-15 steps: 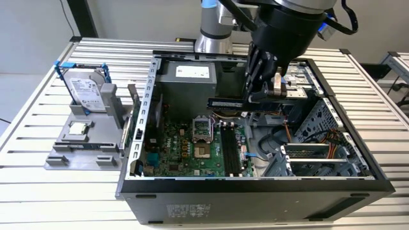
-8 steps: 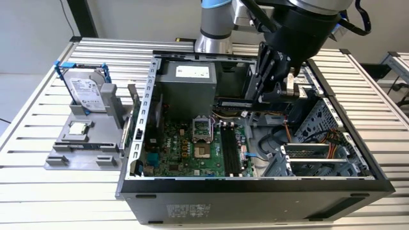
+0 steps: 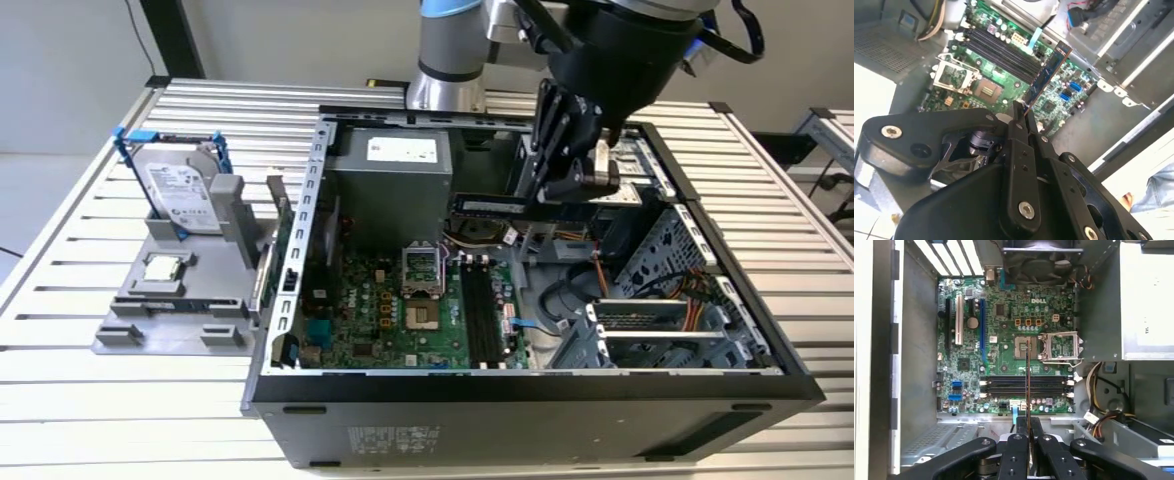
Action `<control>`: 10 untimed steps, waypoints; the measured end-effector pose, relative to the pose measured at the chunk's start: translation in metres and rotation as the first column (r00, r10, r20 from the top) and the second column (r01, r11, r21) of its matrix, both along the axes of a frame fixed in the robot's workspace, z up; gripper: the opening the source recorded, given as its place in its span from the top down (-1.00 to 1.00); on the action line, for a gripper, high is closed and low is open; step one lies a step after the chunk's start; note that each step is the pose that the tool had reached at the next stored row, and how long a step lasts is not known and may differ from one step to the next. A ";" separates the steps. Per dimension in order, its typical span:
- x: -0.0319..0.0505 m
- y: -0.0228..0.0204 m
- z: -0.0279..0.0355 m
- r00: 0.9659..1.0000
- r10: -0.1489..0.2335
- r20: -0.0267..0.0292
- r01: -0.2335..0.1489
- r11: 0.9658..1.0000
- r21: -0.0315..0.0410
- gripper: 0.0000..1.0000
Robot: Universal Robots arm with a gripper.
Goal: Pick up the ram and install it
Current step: 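Pick up the ram and move it above insertion slot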
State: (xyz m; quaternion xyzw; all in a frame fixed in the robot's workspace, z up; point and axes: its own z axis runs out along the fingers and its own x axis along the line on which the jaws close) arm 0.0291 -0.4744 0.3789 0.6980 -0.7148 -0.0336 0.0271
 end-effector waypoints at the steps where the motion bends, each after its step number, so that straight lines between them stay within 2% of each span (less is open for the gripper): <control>1: 0.0000 0.0036 0.0001 1.000 0.000 0.000 0.000 1.000 0.000 1.00; 7: 0.0000 0.0250 0.0000 1.000 0.000 0.000 0.000 1.000 0.000 1.00; 9: 0.0000 0.0299 0.0000 1.000 0.000 0.000 0.000 1.000 0.000 1.00; 10: 0.0001 0.0303 0.0001 1.000 0.000 0.000 0.000 1.000 0.000 1.00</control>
